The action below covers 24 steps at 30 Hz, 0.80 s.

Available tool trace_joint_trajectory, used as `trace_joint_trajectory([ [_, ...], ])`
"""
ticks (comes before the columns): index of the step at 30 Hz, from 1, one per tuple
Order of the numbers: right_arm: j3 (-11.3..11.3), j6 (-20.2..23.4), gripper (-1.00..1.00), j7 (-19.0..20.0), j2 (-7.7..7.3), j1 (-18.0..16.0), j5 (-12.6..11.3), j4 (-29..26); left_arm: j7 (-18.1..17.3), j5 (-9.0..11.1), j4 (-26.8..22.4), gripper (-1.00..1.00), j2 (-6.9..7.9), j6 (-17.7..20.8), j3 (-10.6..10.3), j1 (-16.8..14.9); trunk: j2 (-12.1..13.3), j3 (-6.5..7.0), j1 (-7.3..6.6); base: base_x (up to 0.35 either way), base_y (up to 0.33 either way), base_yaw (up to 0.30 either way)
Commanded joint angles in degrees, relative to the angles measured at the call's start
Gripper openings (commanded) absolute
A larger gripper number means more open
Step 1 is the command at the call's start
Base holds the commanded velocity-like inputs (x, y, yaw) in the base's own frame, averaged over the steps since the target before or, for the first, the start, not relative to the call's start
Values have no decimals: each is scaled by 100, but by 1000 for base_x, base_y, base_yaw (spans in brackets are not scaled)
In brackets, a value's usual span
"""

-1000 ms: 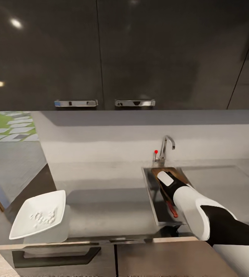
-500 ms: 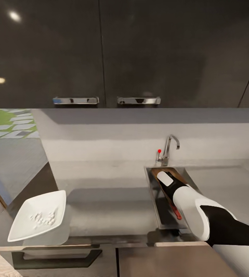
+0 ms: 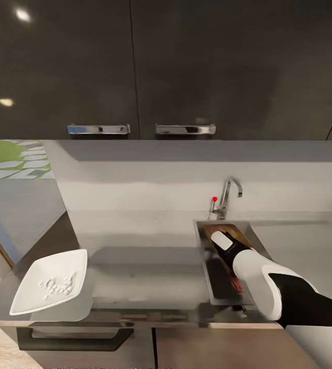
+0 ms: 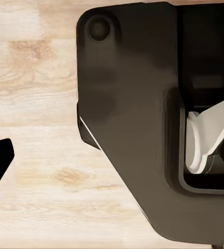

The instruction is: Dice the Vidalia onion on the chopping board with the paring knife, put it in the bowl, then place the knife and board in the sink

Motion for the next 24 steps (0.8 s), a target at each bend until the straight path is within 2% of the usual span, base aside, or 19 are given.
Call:
trace_joint_trajectory([
  [1,-35,-68,-100,8,-3,-4,11,-1,34,45,2,100,4,-8,-47,2,-11,-20,3,0,-217,12],
  [12,-29,-83,-100,12,-13,-5,12,15,34,45,41,100,4,-8,-41,3,-11,-103,3,0,-24,-114],
  [21,-26,-85,-100,17,-4,-4,12,28,34,44,70,100,4,-8,-41,3,-11,-167,3,0,0,17],
  [24,-26,-83,-100,164,-4,-2,16,36,34,44,76,100,4,-8,-40,2,-11,-193,3,0,0,115],
])
